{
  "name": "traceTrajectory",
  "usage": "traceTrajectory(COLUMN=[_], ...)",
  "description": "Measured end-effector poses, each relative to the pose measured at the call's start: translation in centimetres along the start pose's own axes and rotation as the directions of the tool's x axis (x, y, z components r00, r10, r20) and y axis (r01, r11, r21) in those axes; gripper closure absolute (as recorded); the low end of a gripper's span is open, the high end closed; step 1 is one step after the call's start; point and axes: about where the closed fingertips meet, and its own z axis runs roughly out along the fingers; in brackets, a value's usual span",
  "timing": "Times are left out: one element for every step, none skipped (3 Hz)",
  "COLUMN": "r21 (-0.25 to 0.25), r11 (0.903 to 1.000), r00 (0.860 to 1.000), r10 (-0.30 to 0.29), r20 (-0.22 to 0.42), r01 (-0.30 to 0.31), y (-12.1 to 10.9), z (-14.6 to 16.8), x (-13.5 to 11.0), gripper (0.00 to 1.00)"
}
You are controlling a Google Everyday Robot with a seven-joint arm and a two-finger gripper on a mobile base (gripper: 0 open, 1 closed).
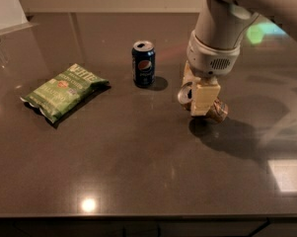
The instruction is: Knock orange can over
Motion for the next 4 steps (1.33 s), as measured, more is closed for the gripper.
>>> traceTrajectory(r21=[-0.006,-0.027,-0.016,-0.003], r11=[0.9993,0.9960,0.9956,0.9956], r00=[0.996,0.986,0.986,0.986], r10=[-0.038,-0.088,-0.093,-0.093], r20=[-0.085,-0.138,-0.141,-0.138], r01=[0.038,0.085,0.092,0.094], y=[0.06,0.29,0.05,-0.19], z=[0.50,1.08,1.14,1.12], x=[1.06,1.19,1.11,1.00], gripper=[0.59,0.36,0.13,0.00])
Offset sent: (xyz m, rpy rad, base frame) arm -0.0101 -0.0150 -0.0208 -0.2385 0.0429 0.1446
